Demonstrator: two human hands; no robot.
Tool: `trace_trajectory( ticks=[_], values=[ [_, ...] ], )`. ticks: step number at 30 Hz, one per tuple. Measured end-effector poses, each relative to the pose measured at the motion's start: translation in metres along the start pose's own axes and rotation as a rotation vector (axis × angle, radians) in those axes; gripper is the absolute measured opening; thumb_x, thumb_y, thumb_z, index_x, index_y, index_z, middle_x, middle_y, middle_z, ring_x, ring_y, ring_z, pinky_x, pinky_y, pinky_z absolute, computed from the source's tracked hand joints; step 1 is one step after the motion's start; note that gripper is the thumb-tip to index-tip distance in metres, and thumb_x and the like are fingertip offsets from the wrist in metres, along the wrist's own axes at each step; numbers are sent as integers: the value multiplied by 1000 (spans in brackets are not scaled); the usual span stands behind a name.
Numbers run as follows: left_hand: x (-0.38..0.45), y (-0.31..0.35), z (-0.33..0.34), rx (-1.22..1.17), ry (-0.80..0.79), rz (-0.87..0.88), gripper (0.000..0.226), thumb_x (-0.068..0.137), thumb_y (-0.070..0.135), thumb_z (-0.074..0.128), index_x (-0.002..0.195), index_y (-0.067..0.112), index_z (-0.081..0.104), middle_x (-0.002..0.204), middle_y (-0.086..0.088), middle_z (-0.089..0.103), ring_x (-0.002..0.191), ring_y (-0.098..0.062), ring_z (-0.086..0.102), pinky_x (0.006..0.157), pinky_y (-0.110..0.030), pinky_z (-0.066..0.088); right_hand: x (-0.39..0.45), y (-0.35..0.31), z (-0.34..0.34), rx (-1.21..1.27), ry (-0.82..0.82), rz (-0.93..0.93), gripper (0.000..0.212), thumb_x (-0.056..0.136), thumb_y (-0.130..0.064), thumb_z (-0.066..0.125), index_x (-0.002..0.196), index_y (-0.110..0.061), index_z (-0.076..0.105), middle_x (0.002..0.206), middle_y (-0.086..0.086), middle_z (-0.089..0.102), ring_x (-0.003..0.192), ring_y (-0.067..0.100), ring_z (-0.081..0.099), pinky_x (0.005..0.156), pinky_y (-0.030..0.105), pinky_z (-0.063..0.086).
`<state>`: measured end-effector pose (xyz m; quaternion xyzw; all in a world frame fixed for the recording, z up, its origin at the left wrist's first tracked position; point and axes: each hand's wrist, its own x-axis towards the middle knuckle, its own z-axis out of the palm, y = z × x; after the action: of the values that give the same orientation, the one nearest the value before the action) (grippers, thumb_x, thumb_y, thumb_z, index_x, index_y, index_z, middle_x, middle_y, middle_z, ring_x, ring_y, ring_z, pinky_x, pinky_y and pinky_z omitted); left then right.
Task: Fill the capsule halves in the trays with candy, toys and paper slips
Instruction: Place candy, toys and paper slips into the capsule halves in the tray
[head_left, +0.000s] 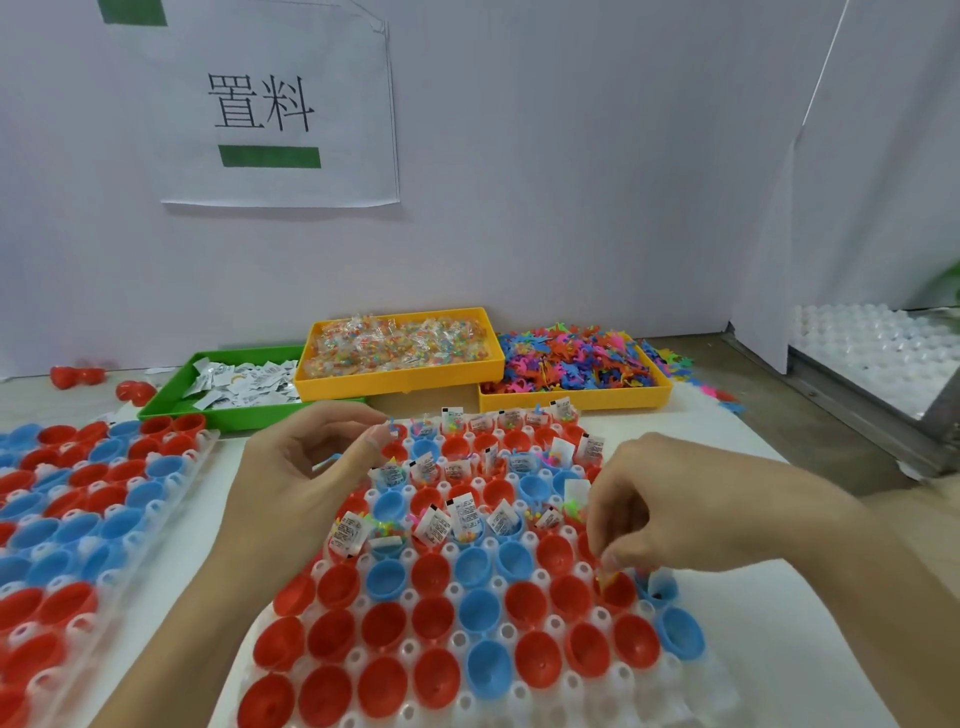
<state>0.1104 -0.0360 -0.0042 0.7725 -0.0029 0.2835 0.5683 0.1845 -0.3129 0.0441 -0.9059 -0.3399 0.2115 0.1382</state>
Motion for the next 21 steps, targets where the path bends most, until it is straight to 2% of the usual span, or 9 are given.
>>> trace_trajectory(
  ticks=[4,9,12,21],
  values=[
    [2,-1,-3,0,23,3,23,78,34,68,93,17,74,82,-3,74,75,-16,71,64,-20,57,3,-5,3,-45,-44,29,2,86,-29,76,85,-27,77,79,-15,73,73,-2,68,69,21,58],
    [3,-2,-5,-2,39,1,24,78,33,67,94,16,74,82,-4,74,74,-15,71,60,-15,55,0,-4,-1,-55,-36,45,4,84,-33,76,81,-33,77,78,-21,71,75,-4,67,75,29,60],
    [4,-3,-5,-7,45,-1,24,77,34,66,94,18,73,83,-3,74,75,-15,70,59,-15,54,0,-2,0,-63,-43,70,2,83,-37,77,83,-35,77,84,-17,71,80,-1,67,77,30,60],
    [5,-5,-7,16,60,-5,23,79,34,64,95,20,73,84,1,75,77,-13,71,65,-17,56,3,-5,3,-131,-45,117,7,85,-40,76,86,-33,73,90,-14,64,80,5,63,70,23,57]
  ],
)
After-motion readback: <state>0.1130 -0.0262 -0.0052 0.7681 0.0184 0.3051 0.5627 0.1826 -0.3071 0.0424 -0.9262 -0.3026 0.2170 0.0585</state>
